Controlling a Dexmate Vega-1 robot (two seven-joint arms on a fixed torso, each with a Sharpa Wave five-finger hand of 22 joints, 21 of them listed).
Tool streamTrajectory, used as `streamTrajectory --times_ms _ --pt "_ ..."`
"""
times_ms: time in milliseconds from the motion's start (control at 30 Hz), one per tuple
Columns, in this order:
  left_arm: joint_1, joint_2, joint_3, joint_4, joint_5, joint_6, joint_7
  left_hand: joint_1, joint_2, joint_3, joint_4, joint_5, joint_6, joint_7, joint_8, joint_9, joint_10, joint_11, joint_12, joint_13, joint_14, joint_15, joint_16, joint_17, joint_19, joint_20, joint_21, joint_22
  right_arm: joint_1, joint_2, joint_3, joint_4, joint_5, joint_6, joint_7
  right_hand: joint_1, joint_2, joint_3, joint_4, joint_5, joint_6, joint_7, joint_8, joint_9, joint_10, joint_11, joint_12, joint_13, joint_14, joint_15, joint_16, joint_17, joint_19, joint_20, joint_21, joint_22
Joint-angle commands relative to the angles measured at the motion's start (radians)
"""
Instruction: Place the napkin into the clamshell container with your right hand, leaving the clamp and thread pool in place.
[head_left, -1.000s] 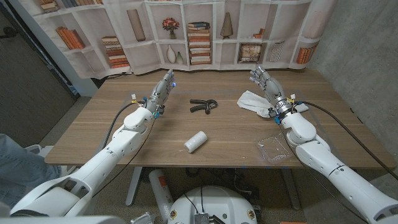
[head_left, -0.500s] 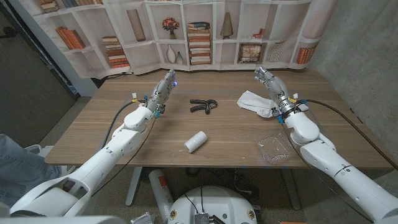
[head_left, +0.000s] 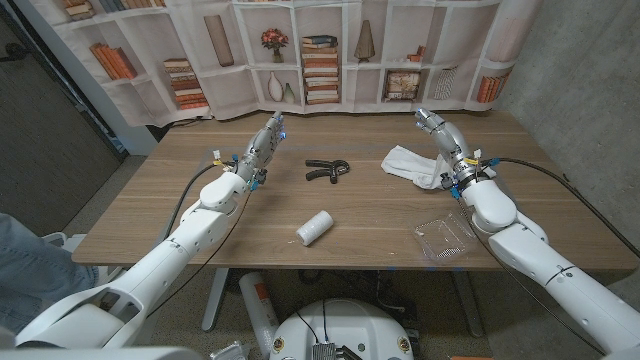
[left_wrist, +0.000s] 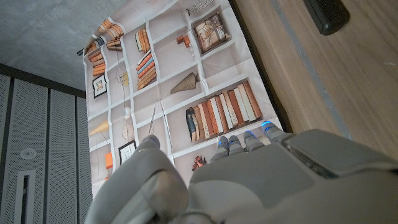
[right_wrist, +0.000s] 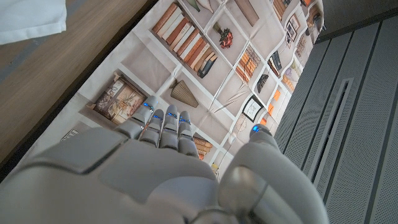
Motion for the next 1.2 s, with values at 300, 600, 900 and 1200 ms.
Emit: streamTrajectory --times_ms 300,600,900,1200 --pt "0.017 0.019 -0.014 -0.034 0.007 -0.012 0.014 0.009 0.005 -0.005 -0.003 0.006 0.004 -0.001 0.000 0.005 0.003 0.002 0.002 0.002 -0.038 0.000 -0.003 0.003 -0.092 0.010 -0.003 0.005 -0.024 -0.039 0.015 -0.071 -0.118 -0.096 -0.093 0.017 0.005 0.004 -0.007 -0.001 0.007 -0.014 -0.002 0.005 0.000 -0.004 -0.005 0.003 -0.001 -0.010 -0.003 0.003 0.005 -0.003 -0.010 0.003" --pt "0.016 0.022 -0.014 -0.031 0.008 -0.012 0.008 0.010 0.006 -0.006 -0.003 0.006 0.005 -0.001 -0.001 0.005 0.005 0.002 0.002 0.002 -0.036 0.000 -0.002 0.003 -0.090 0.009 -0.005 0.005 -0.038 -0.042 0.021 -0.084 -0.132 -0.113 -0.113 0.021 0.007 0.005 -0.010 -0.001 0.007 -0.019 -0.003 0.005 -0.001 -0.004 -0.007 0.003 -0.001 -0.010 -0.003 0.003 0.005 0.000 -0.015 0.003" --pt "0.014 0.024 -0.011 -0.021 0.008 -0.014 -0.003 0.011 0.006 -0.008 -0.004 0.006 0.008 -0.001 0.000 0.005 0.005 0.002 0.001 0.002 -0.035 0.000 -0.002 0.003 -0.089 0.011 -0.009 0.005 -0.040 -0.049 0.018 -0.106 -0.169 -0.144 -0.135 0.024 0.009 0.005 -0.012 -0.001 0.009 -0.023 -0.003 0.005 -0.003 -0.003 -0.010 0.003 -0.002 -0.010 -0.004 0.003 0.004 0.000 -0.020 0.003" --pt "0.027 0.034 -0.015 -0.034 0.006 -0.011 -0.002 0.012 0.007 -0.010 -0.004 0.007 0.010 -0.001 0.000 0.005 0.005 0.001 0.001 0.002 -0.035 -0.001 -0.003 0.003 -0.088 0.015 -0.011 0.005 -0.040 -0.058 0.015 -0.125 -0.200 -0.184 -0.150 0.026 0.009 0.005 -0.014 -0.002 0.009 -0.026 -0.004 0.005 0.000 -0.005 -0.010 0.004 0.000 -0.012 -0.003 0.003 0.005 0.000 -0.024 0.003"
